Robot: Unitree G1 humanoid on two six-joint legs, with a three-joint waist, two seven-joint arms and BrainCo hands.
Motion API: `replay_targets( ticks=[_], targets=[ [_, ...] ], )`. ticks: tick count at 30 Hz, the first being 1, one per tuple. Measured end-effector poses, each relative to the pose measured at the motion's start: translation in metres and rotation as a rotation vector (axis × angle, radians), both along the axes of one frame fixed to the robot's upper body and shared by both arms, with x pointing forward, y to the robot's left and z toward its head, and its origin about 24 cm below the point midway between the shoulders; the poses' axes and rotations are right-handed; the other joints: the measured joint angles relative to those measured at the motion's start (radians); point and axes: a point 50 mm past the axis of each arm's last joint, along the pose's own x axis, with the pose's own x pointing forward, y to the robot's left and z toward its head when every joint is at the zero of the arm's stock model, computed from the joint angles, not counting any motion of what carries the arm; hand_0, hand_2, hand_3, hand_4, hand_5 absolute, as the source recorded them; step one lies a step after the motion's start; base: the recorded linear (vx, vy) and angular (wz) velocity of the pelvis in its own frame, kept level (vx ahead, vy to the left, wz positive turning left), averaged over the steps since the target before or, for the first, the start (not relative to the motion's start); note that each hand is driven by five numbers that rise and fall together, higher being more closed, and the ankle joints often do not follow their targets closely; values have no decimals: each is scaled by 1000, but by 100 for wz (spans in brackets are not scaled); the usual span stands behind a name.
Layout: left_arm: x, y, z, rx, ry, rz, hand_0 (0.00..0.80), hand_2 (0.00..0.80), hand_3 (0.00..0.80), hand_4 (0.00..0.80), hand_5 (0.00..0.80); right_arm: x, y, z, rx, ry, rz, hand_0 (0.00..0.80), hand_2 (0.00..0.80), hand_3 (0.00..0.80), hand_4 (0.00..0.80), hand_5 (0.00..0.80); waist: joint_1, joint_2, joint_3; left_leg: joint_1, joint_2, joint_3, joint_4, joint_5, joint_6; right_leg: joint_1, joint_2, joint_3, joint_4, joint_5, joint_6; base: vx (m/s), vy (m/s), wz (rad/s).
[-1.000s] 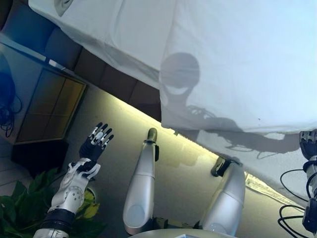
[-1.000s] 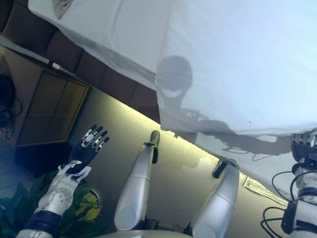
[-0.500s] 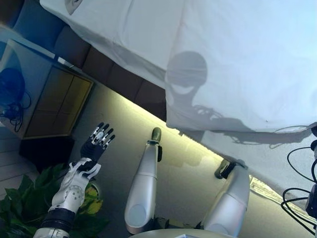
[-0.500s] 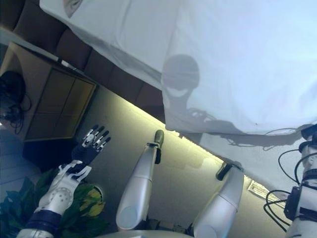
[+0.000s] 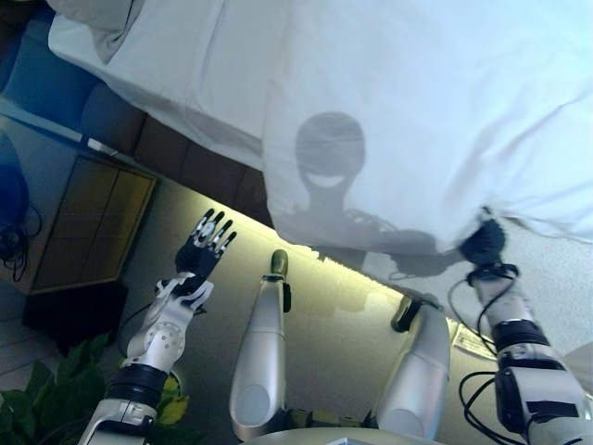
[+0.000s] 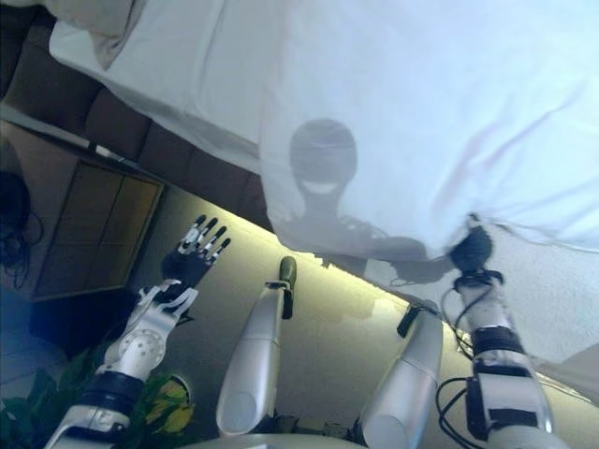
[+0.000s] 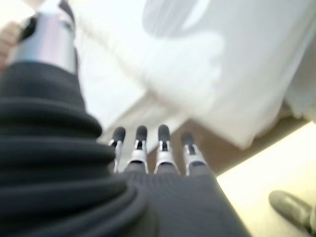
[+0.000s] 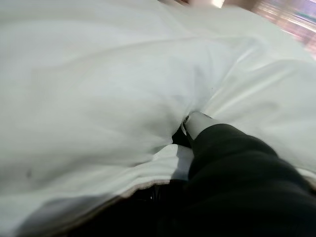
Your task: Make the bed neatly
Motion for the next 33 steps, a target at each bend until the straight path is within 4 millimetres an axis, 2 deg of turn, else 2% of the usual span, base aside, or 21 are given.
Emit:
replay_targets(
  ticks=[4, 7, 9, 13, 16, 20, 22, 25, 27, 30, 33],
  targets=[
    [0, -15, -4, -52, 33, 13, 0, 0, 0, 0, 0, 5, 66, 4, -67, 13, 176, 800, 800, 800, 800, 800, -7, 0, 0, 18, 7, 11, -32, 13, -9, -3, 8, 8, -10, 3, -6, -12, 82, -8],
    [-2, -24, -9, -99, 56, 4, 0, 0, 0, 0, 0, 5, 100, 10, -89, 24, 255, 800, 800, 800, 800, 800, -2, 1, 0, 31, 8, 23, -51, 18, -11, -6, 8, 15, -12, 3, -6, -26, 60, -4],
    [-1, -29, -10, -131, 65, -3, 0, 0, 0, 0, 0, 5, 112, 15, -122, 16, 283, 800, 800, 800, 800, 800, -4, 1, 0, 31, 8, 25, -57, 21, -17, -11, 8, 16, -12, 5, -3, -9, 40, -1],
    [-4, -49, -19, -296, 153, -129, 0, 0, 0, 0, 0, 11, 123, 25, -194, 28, 276, 800, 800, 800, 800, 800, 0, 3, 1, 41, 8, 28, -68, 25, -23, -8, 7, 17, -11, 5, -2, 0, 11, 0],
    [-16, -81, -40, -554, 316, -268, 0, 0, 0, 0, 0, 16, 127, 32, -214, 39, 257, 800, 800, 800, 800, 800, 0, 3, 1, 52, 7, 29, -74, 26, -24, -1, 7, 15, -10, 3, -3, 1, -13, 0],
    [-44, -126, -68, -694, 544, -440, 0, 0, 0, 0, 0, 17, 130, 35, -226, 55, 240, 800, 800, 800, 800, 800, 0, 3, 1, 55, 10, 22, -82, 34, -23, 1, 8, 5, -6, -1, -11, -1, -96, 3],
    [-55, -138, -79, -729, 618, -456, 0, 0, 0, 0, 0, 17, 130, 35, -216, 54, 231, 800, 800, 800, 800, 800, 2, 3, 2, 52, 19, 12, -88, 43, -36, 3, 15, -4, -4, -5, -17, 6, -164, 4],
    [-61, -142, -92, -817, 676, -396, 0, 0, 0, 0, 0, 17, 131, 37, -175, 48, 229, 800, 800, 800, 800, 800, 6, -3, 5, 45, 30, -10, -97, 53, -40, 6, 26, -26, 4, -13, -31, 12, -123, 7],
    [-55, -141, -90, -879, 653, -359, 0, 0, 0, 0, 0, 17, 133, 38, -160, 39, 227, 800, 800, 800, 800, 800, 7, -9, 9, 43, 36, -18, -96, 56, -39, 7, 31, -33, 10, -15, -35, 88, -145, 4],
    [-34, -145, -74, -1003, 559, -304, 0, 0, 0, 0, 0, 18, 135, 40, -133, 26, 229, 800, 800, 800, 800, 800, 4, -23, 16, 28, 45, -35, -88, 58, -41, 6, 40, -48, 22, -29, -37, 32, -126, 6],
    [-9, -146, -54, -1049, 430, -250, 0, 0, 0, 0, 0, 18, 145, 44, -98, -3, 252, 800, 800, 800, 800, 800, 1, -58, 28, 10, 61, -39, -79, 60, -44, -5, 54, -55, 25, -28, -44, 7, -63, -4]
  ],
)
